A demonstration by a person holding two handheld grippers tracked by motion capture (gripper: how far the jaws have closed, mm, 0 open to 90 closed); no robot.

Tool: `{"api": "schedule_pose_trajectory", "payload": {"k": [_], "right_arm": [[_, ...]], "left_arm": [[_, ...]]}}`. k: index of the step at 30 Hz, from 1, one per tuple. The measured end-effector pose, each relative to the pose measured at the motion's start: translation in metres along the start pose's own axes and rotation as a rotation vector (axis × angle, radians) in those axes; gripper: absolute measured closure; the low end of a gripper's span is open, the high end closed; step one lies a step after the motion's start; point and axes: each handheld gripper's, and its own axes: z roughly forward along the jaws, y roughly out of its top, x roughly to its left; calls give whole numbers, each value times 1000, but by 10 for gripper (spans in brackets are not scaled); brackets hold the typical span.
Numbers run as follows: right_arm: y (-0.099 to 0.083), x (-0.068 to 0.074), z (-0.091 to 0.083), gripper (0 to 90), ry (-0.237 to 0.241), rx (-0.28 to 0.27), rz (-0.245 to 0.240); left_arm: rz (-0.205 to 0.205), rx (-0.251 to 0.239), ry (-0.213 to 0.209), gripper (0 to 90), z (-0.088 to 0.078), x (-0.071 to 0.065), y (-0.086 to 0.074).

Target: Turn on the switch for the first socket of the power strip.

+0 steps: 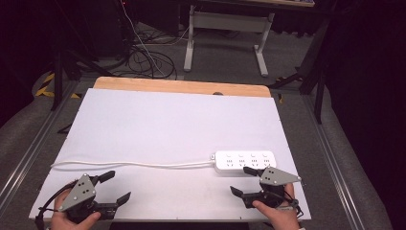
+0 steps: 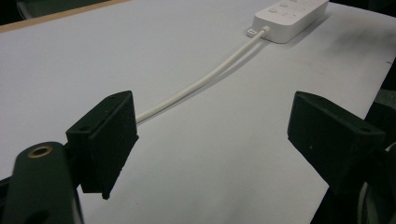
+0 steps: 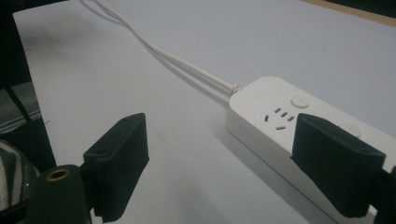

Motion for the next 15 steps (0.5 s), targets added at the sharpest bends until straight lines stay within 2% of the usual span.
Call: {"api": "schedule_pose_trajectory", "payload": {"k": [1, 6, 15], "right_arm": [[0, 0, 0, 194, 2, 0, -1], [0, 1, 0, 198, 8, 1, -8], [1, 2, 0, 206, 16, 3, -17]], "left_arm": [[-5, 2, -4, 167, 0, 0, 0], [23, 0, 5, 167, 0, -1, 1], [20, 1, 13, 168, -1, -1, 1]]}}
